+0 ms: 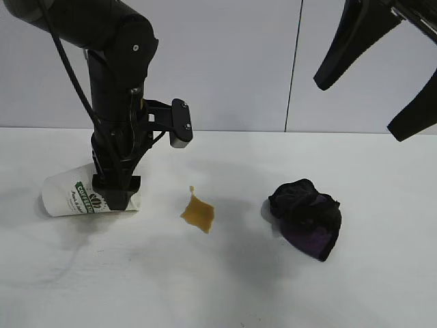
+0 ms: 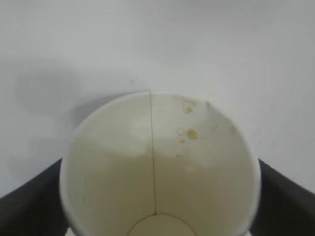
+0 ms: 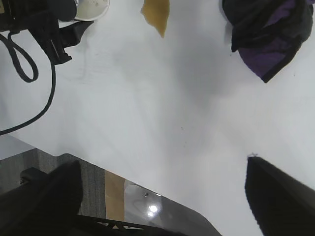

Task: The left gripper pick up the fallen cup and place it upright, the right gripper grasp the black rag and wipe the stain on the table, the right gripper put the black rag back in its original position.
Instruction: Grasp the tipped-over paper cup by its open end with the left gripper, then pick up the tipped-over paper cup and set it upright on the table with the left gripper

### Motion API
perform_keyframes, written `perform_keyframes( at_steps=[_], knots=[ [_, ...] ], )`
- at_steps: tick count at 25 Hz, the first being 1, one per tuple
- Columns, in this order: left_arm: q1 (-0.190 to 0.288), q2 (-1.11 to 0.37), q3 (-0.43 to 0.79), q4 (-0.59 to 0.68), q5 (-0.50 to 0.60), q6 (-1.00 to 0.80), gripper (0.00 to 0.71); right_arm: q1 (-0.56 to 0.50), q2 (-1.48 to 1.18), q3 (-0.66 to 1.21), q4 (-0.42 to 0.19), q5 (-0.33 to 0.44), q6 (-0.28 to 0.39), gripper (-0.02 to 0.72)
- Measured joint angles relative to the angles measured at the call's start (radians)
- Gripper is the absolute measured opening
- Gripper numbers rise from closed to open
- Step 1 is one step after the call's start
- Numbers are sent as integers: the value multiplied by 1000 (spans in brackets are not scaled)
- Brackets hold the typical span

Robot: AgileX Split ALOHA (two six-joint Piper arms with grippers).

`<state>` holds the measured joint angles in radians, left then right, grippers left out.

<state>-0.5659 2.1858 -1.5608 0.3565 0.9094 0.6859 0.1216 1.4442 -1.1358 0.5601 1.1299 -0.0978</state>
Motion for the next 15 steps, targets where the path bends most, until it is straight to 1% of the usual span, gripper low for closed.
perform_keyframes(
  at_steps=[6, 10, 15],
  knots=[
    [0, 0, -11, 0, 7, -7, 565, 0, 0, 0, 0, 0, 0, 622],
    [0, -15, -46, -1, -2, -58, 563, 0, 0, 0, 0, 0, 0, 622],
    [1, -109, -58, -18, -78, -90, 563, 0, 0, 0, 0, 0, 0, 622]
  ],
)
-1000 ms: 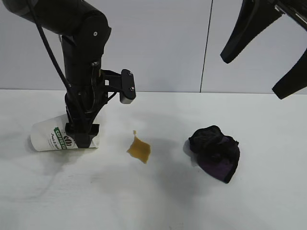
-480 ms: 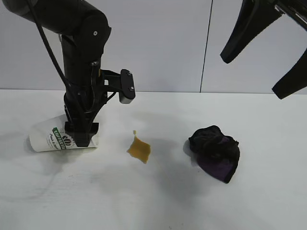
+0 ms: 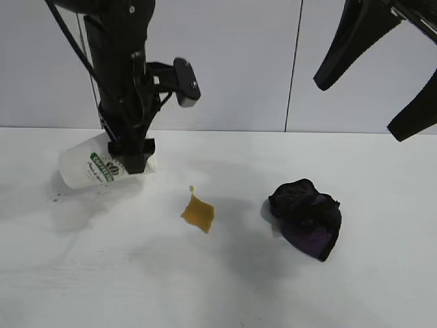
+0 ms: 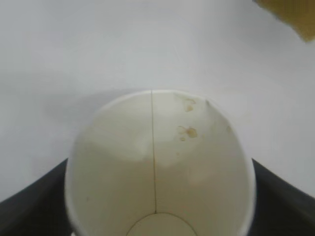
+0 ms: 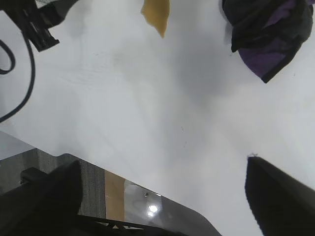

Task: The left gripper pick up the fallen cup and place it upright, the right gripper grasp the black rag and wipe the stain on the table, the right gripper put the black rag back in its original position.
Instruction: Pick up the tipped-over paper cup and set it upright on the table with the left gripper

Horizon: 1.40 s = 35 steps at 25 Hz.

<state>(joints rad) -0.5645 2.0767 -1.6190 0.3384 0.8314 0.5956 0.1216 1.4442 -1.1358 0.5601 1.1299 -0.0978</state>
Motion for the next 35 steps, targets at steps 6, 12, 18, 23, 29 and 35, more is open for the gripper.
perform_keyframes(
  at_steps=[6, 12, 18, 23, 29, 35],
  knots=[
    [61, -111, 0, -211, -55, -6, 562, 0, 0, 0, 0, 0, 0, 622],
    [210, -197, 26, -529, -81, 94, 562, 0, 0, 0, 0, 0, -1, 622],
    [338, -306, 211, -987, -177, 475, 562, 0, 0, 0, -2, -2, -1, 622],
    [439, -352, 418, -1423, -230, 898, 562, 0, 0, 0, -2, -7, -1, 622],
    [512, -357, 624, -1957, -185, 1461, 562, 0, 0, 0, -2, -9, -1, 622],
    [520, -357, 729, -2022, -151, 1721, 562, 0, 0, 0, -2, -21, -1, 622]
  ],
)
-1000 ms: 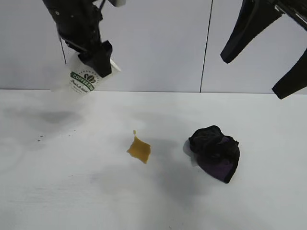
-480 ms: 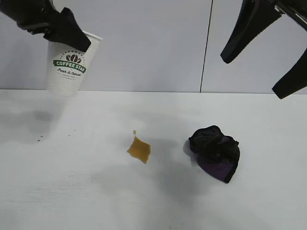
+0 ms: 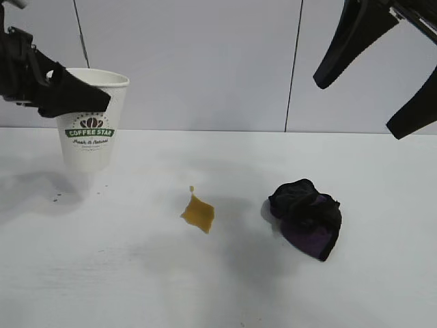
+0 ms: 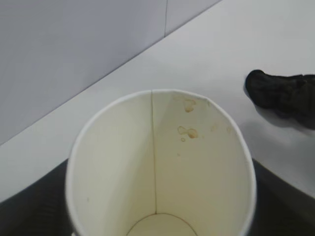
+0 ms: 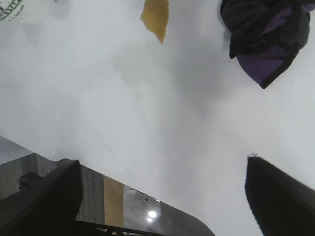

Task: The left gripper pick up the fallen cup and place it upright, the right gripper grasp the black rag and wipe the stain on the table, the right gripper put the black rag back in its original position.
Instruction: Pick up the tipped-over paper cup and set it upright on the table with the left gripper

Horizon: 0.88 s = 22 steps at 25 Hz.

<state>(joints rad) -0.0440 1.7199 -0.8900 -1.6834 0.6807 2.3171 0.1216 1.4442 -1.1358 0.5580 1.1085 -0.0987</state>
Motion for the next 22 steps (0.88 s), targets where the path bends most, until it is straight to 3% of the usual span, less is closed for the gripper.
perform_keyframes(
  at_steps=[22],
  knots=[
    [18, 169, 13, -20, 8, 151, 559, 0, 0, 0, 0, -5, -1, 622]
  ],
)
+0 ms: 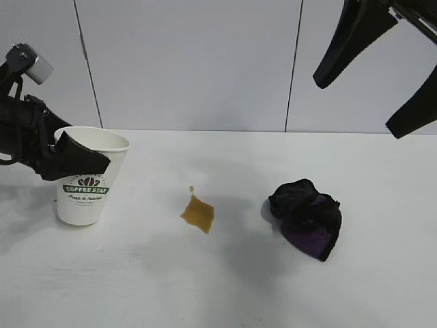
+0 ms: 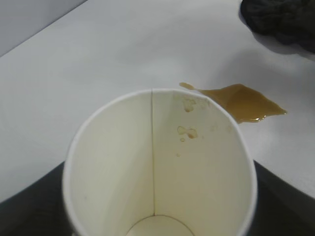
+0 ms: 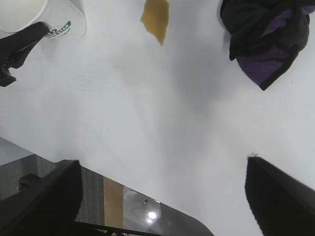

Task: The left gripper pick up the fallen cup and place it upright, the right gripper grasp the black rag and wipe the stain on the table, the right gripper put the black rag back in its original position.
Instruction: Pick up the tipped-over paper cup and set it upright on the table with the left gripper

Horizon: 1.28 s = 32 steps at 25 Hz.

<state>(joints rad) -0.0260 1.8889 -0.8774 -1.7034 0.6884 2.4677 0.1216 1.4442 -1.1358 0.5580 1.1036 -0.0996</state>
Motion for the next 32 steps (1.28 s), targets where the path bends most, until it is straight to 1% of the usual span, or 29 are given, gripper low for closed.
perform_keyframes(
  at_steps=[4, 8, 14, 18, 22, 28, 32],
  knots=[
    [0, 0, 0, -1, 0, 20, 559, 0, 0, 0, 0, -5, -1, 622],
    [0, 0, 0, -2, -1, -1, 559, 0, 0, 0, 0, -5, -1, 622],
    [0, 0, 0, 0, -14, -44, 614, 0, 0, 0, 0, -5, -1, 622],
    [0, -9, 0, 72, -54, -101, 622, 0, 0, 0, 0, -5, -1, 622],
    [0, -57, 0, 166, -107, -169, 622, 0, 0, 0, -1, -7, -1, 622],
    [0, -97, 0, 350, -122, -321, 622, 0, 0, 0, -1, -7, -1, 622],
    [0, -98, 0, 371, -134, -375, 622, 0, 0, 0, -1, -7, -1, 622]
  ],
)
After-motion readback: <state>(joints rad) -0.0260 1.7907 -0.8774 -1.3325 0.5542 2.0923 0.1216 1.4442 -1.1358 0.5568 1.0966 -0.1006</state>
